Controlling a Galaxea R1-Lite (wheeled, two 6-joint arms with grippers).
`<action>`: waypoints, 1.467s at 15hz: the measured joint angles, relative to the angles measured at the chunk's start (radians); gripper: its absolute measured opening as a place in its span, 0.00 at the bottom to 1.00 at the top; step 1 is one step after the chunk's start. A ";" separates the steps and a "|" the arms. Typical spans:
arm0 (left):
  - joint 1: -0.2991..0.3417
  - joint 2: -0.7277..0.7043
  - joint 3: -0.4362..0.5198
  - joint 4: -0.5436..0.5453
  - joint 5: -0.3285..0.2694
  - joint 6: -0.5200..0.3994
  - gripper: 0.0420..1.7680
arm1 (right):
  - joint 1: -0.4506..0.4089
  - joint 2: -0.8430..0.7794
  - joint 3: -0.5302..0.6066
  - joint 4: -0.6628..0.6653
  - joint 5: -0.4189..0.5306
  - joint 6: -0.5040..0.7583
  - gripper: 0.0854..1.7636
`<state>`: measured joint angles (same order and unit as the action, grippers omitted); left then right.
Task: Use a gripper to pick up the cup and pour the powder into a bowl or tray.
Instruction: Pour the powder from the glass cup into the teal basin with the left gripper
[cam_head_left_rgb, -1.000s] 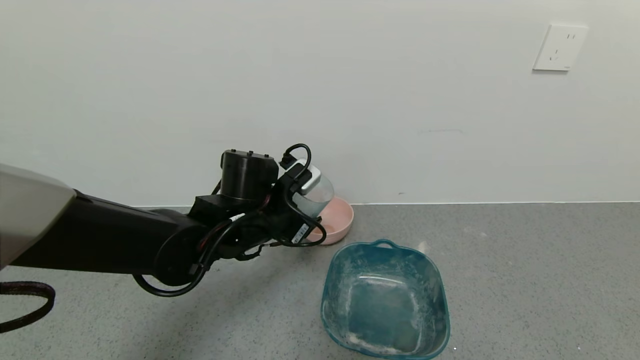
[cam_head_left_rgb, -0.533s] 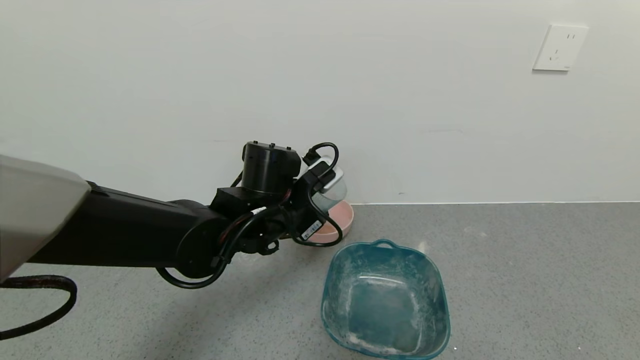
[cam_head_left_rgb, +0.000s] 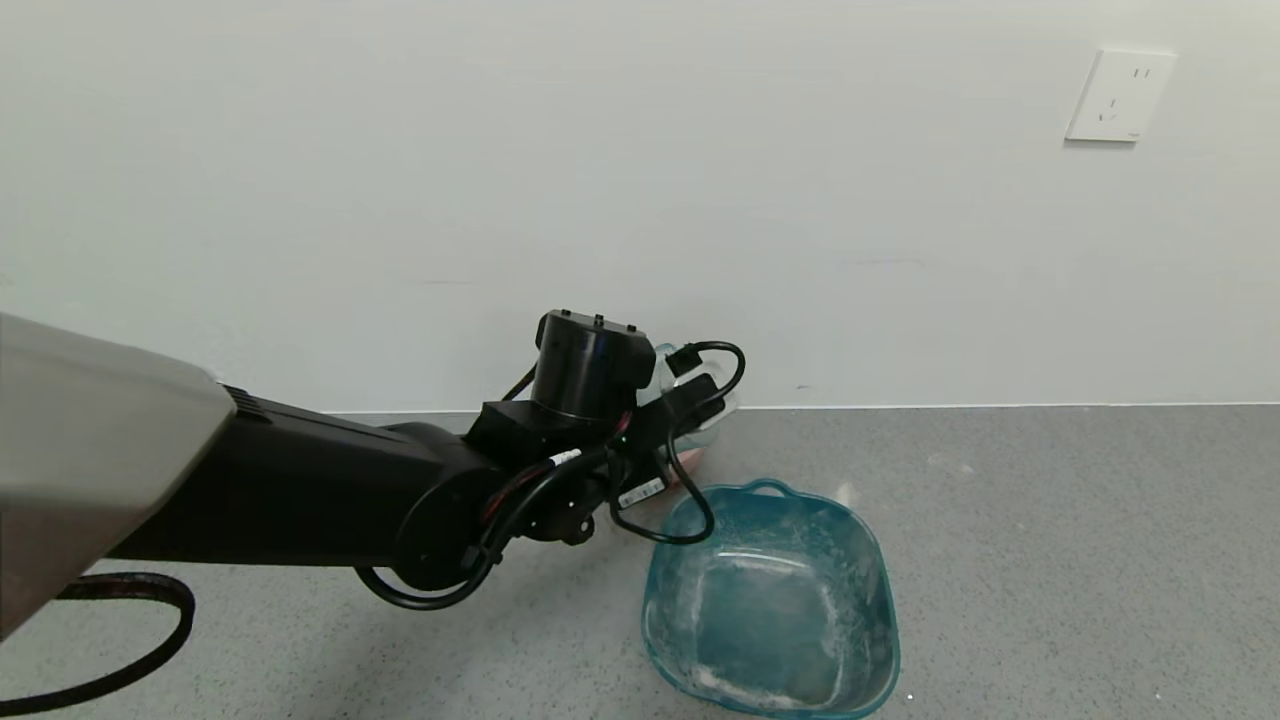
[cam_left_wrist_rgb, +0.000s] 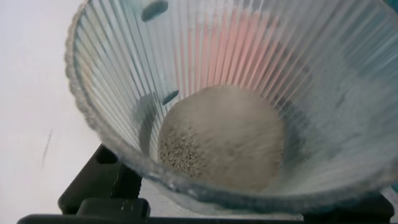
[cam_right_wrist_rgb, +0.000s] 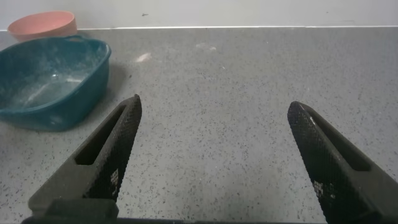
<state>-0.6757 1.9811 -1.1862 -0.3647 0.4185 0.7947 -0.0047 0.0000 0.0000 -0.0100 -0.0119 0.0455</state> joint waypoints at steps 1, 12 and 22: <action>-0.010 0.001 -0.001 0.027 0.013 0.014 0.74 | 0.000 0.000 0.000 0.000 0.000 0.000 0.97; -0.069 0.030 0.004 0.073 0.169 0.236 0.74 | 0.000 0.000 0.000 0.000 0.000 0.000 0.97; -0.090 0.040 0.035 0.060 0.244 0.358 0.74 | 0.000 0.000 0.000 0.000 0.000 0.000 0.97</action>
<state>-0.7657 2.0209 -1.1511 -0.3049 0.6623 1.1530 -0.0047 0.0000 0.0000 -0.0104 -0.0119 0.0460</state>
